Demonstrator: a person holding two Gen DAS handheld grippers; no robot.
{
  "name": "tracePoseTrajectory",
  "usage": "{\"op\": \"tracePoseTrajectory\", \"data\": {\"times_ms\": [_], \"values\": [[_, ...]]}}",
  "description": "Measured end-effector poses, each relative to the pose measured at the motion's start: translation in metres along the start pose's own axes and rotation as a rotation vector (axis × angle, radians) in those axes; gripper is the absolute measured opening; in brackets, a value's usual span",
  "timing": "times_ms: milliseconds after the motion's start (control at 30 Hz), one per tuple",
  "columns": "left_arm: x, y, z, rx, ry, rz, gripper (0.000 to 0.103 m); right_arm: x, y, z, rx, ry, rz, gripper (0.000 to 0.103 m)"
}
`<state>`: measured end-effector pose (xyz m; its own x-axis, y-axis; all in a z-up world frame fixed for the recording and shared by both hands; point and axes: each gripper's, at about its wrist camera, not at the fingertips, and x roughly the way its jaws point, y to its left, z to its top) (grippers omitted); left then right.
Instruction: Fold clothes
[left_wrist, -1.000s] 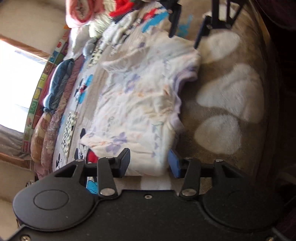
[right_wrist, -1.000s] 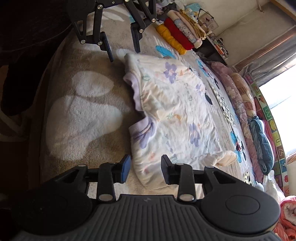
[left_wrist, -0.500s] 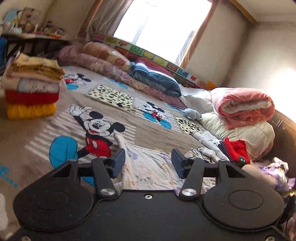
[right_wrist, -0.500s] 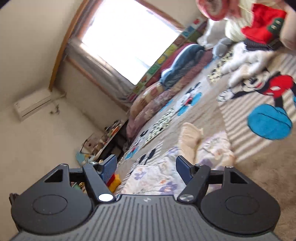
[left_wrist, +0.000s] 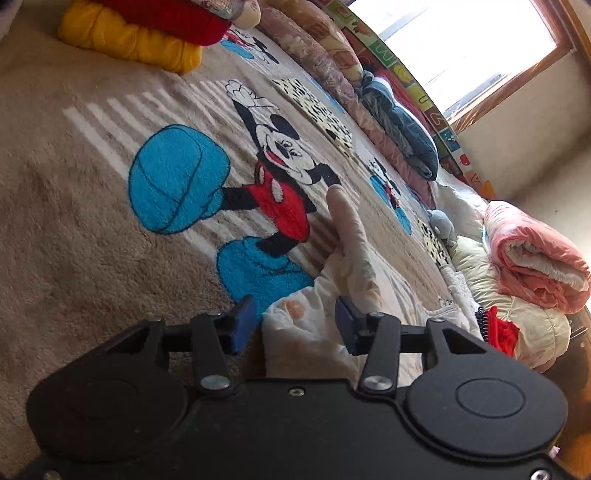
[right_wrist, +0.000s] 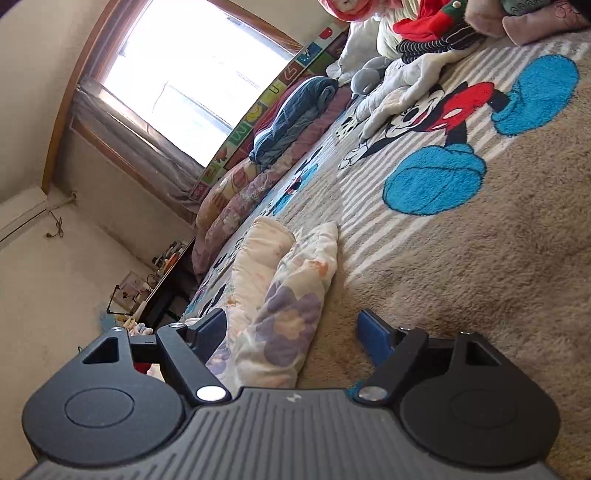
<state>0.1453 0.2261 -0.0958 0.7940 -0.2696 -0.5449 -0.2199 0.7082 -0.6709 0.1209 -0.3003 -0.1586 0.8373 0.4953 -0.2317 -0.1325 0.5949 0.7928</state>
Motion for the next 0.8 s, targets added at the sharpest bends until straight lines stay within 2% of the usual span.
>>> {"op": "tracePoseTrajectory", "data": {"times_ms": [67, 233, 267, 300, 367, 800], "values": [[0.01, 0.005, -0.004, -0.005, 0.026, 0.012, 0.04, -0.001, -0.002, 0.0, 0.009, -0.01, 0.015, 0.078], [0.017, 0.0, -0.005, 0.047, 0.035, -0.005, 0.039, -0.004, -0.001, 0.001, -0.005, -0.014, 0.03, 0.079], [0.019, -0.001, -0.006, 0.059, 0.036, 0.0, 0.032, -0.005, -0.002, 0.001, -0.002, -0.016, 0.037, 0.079], [0.019, -0.003, -0.007, 0.072, 0.029, 0.031, 0.017, -0.006, -0.003, 0.001, 0.004, -0.018, 0.045, 0.079], [0.016, -0.004, -0.009, 0.073, 0.011, 0.044, 0.013, -0.009, -0.005, 0.001, 0.014, -0.023, 0.058, 0.079], [-0.018, -0.124, -0.098, 0.816, -0.365, 0.251, 0.01, -0.013, -0.008, 0.0, 0.023, -0.029, 0.082, 0.079]]}}
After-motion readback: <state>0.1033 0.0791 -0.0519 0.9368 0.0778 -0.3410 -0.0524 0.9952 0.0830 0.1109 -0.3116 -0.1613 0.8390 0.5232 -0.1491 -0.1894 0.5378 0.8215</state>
